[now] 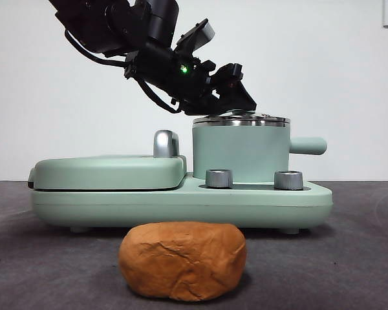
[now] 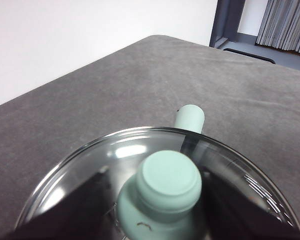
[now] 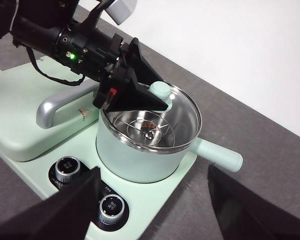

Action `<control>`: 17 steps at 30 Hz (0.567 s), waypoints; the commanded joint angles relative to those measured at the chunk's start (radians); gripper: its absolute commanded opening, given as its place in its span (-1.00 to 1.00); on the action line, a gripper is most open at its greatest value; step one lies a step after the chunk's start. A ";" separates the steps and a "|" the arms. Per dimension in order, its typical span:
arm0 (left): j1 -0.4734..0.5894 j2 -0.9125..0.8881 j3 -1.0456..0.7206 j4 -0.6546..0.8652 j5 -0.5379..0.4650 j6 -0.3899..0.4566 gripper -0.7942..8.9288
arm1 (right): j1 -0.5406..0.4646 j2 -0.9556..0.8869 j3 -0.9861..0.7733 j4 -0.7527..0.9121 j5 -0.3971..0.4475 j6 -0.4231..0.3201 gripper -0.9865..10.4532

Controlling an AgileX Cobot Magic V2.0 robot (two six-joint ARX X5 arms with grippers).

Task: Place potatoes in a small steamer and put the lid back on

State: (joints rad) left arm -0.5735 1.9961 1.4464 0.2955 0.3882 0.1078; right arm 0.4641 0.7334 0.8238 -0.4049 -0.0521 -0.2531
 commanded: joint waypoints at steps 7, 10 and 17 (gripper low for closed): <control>-0.008 0.025 0.023 -0.023 -0.003 0.004 -0.82 | 0.006 0.003 0.016 0.014 0.002 0.018 -0.23; -0.008 0.025 0.023 -0.018 -0.003 0.004 -0.82 | 0.006 0.003 0.016 0.014 0.002 0.018 -0.23; -0.008 0.023 0.026 -0.009 -0.003 0.004 -0.82 | 0.006 0.003 0.016 0.014 0.002 0.018 -0.23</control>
State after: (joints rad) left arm -0.5781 1.9957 1.4540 0.2916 0.3923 0.1352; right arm 0.4641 0.7334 0.8238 -0.4034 -0.0517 -0.2527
